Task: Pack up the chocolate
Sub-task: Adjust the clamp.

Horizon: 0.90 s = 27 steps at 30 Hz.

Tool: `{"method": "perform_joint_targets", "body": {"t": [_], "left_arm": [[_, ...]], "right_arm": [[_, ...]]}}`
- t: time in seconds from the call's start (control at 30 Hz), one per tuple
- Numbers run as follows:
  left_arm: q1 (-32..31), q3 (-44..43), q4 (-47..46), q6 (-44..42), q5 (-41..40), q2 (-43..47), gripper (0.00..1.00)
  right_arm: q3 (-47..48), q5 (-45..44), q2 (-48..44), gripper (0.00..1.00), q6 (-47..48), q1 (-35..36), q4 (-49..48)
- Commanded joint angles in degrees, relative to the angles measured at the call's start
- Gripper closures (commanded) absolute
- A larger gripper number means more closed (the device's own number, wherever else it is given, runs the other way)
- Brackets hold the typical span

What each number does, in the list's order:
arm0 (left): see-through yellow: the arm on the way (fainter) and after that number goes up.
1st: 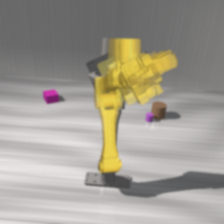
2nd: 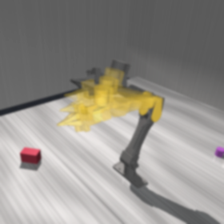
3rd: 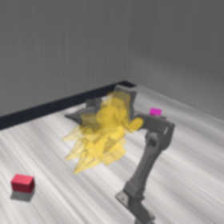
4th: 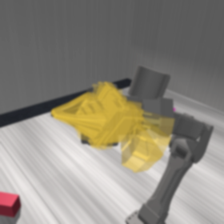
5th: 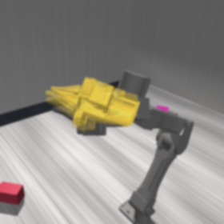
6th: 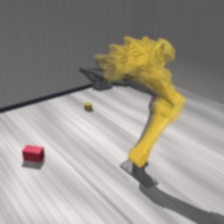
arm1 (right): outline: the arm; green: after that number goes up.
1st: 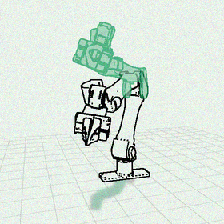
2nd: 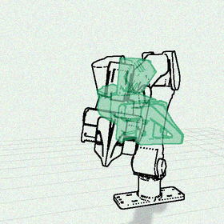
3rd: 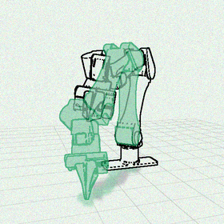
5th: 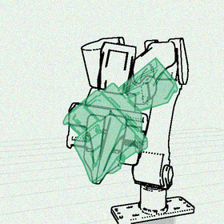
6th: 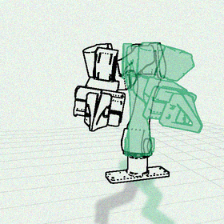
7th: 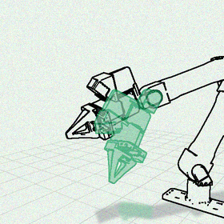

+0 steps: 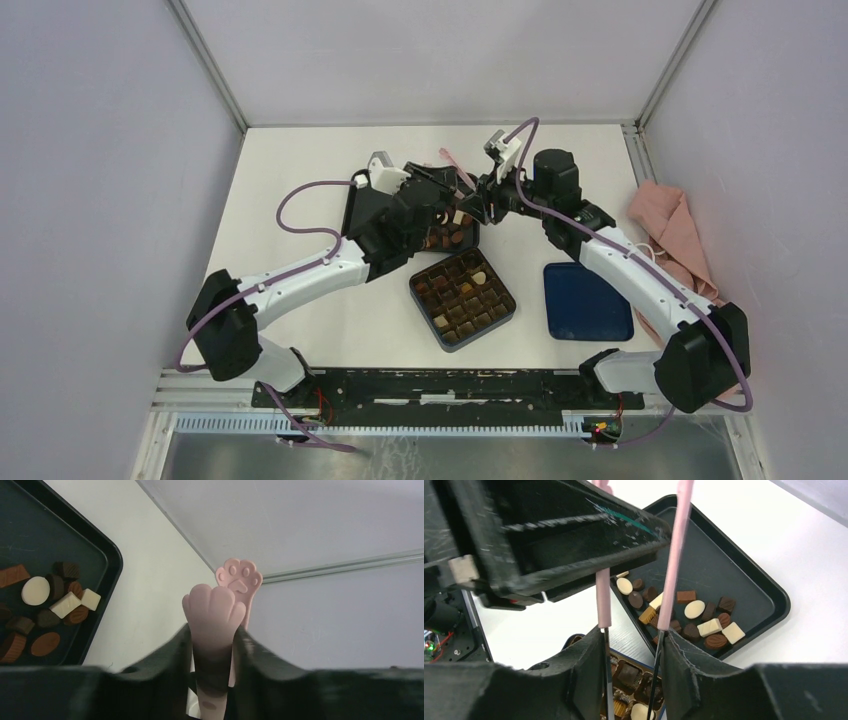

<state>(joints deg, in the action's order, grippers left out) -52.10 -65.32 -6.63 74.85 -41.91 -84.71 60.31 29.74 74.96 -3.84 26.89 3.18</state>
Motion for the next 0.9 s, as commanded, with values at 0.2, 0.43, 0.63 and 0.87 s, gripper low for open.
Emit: {"method": "perform_joint_targets", "body": {"t": [0.2,0.43,0.63,0.87], "left_arm": [[-0.4,-0.3,-1.3,1.7,0.7,4.1,0.3],[-0.3,3.4,0.0,-13.9,-0.5,11.3,0.03],[-0.1,10.6,-5.0,-62.3,22.6,25.5,0.01],[6.6,21.6,-3.3,-47.9,29.8,35.0,0.0]], "right_arm": [[-2.1,11.1,-2.9,0.64,-9.1,-7.3,-10.8],[-4.1,16.4,-4.9,0.64,-5.4,-10.7,-9.5],[-1.3,18.9,-5.3,0.65,10.2,-11.0,3.4],[-1.2,17.8,-6.1,0.65,18.7,-10.9,7.2]]}}
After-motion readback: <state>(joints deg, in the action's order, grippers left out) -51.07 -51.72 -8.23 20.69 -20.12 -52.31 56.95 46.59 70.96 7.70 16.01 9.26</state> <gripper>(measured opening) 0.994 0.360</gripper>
